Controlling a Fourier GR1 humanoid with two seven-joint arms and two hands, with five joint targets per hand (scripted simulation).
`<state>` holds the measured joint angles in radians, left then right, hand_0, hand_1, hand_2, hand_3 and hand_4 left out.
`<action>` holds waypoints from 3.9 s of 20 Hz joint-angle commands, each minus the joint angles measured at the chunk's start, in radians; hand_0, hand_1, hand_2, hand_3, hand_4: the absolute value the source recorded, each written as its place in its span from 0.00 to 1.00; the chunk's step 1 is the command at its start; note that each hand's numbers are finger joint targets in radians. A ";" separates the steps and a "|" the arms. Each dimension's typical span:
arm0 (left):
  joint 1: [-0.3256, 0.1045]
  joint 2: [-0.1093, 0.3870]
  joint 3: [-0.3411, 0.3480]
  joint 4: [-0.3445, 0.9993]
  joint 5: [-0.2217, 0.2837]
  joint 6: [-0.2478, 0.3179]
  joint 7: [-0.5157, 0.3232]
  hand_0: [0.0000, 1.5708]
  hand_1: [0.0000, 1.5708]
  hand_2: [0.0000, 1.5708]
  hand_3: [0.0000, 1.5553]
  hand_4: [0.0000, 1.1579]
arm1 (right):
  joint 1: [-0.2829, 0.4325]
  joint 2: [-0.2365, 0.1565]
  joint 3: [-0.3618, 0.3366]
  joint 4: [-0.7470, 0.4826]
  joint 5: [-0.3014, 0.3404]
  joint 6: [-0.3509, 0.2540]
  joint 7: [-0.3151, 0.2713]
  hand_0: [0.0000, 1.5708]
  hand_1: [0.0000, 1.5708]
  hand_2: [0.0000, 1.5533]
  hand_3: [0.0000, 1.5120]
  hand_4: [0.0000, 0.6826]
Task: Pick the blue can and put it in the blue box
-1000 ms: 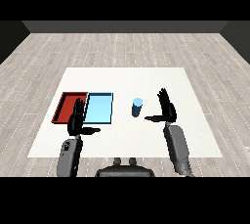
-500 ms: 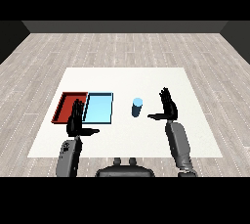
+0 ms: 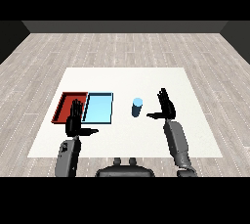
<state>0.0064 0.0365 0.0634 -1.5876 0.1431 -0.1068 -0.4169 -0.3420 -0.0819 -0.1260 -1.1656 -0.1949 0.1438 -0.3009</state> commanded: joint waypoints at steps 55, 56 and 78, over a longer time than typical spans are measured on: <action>-0.048 -0.011 0.019 0.080 0.001 0.030 -0.071 0.00 0.00 0.00 0.00 0.00 | -0.411 0.081 0.062 0.810 -0.095 -0.038 -0.283 0.00 0.00 0.00 0.00 0.00; 0.009 -0.013 -0.006 -0.046 0.001 0.039 -0.015 0.00 0.00 0.00 0.00 0.00 | -0.419 0.082 0.088 0.855 -0.101 -0.064 -0.327 0.00 0.00 0.00 0.00 0.00; 0.029 0.006 0.018 -0.004 0.042 -0.014 -0.048 0.00 0.00 0.00 0.00 0.00 | -0.442 0.082 0.256 0.840 -0.214 -0.273 -0.238 0.99 0.99 0.96 0.95 1.00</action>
<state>0.0289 0.0351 0.0728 -1.6041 0.1660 -0.1002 -0.4627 -0.8295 -0.0056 0.0860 -0.2691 -0.3838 -0.0869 -0.5628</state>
